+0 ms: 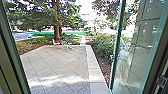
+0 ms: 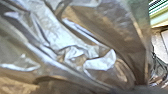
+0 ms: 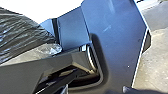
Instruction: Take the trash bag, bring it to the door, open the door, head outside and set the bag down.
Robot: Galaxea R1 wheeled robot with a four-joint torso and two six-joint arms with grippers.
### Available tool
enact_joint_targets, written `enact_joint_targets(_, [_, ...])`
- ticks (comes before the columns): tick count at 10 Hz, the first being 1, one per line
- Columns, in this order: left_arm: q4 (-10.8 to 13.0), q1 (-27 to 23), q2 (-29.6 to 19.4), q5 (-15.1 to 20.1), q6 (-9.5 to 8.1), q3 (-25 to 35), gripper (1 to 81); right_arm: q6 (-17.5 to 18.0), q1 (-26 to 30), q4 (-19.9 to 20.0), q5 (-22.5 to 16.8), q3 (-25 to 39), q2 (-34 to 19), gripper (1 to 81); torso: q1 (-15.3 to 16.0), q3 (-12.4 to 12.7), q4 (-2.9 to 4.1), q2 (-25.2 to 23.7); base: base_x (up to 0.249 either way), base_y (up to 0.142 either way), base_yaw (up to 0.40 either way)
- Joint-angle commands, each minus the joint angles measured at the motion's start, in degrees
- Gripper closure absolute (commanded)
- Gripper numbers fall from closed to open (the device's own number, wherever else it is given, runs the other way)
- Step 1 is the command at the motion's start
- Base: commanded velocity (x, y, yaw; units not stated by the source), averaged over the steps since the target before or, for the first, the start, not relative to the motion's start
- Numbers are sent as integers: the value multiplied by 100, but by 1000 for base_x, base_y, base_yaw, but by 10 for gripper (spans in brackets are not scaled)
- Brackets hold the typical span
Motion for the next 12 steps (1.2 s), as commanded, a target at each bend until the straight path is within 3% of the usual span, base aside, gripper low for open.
enact_joint_targets(1, [13, -379, 64, 290, 50, 65, 811, -15, 266, -21, -284, -23, -31, 10, 0, 0, 0, 0, 138, 0, 0])
enact_joint_targets(12, [13, -344, 55, 290, 50, 65, 811, -15, 248, -21, -284, -23, -31, 10, -22, 4, 0, -9, 113, 0, 0])
